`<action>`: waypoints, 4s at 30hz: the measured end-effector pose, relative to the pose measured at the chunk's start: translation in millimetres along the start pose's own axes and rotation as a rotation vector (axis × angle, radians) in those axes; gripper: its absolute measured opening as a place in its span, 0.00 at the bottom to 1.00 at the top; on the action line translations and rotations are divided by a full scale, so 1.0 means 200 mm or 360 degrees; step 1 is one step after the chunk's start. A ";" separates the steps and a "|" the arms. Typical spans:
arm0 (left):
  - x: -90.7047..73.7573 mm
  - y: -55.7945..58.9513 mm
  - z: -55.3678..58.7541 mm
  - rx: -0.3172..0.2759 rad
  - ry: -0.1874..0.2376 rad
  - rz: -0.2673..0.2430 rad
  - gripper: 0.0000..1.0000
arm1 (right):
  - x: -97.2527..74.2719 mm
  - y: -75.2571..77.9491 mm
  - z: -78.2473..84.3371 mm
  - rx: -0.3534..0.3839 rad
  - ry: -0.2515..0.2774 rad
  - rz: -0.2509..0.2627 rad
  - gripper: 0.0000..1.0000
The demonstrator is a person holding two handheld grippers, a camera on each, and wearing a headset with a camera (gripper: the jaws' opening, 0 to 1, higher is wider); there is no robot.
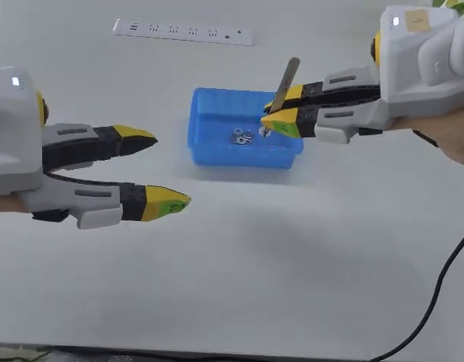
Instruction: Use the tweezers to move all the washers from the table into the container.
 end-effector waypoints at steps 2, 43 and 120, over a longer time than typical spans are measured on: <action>-0.01 0.00 0.01 -0.0021 0.0011 -0.0005 0.67 | 0.01 0.04 0.00 -0.0006 0.0002 0.0019 0.09; -0.02 -0.03 0.17 -0.0116 -0.0102 -0.0069 0.99 | 0.37 0.20 0.38 0.0089 -0.0213 0.0026 0.10; 0.27 0.16 -0.36 0.0460 -0.0195 0.0382 0.19 | 0.05 -0.43 0.09 -0.0205 -0.0397 -0.0413 0.07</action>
Point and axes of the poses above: the centre of the closed fingertips' face, and the gripper's own axes: x roughly forward along the fingers, y roughly to its right, z roughly out of its underside, the point moved 4 cm from there along -x, roughly backward along the fingers, and after that the axes turned 6 degrees about z, right-handed, at the moved point
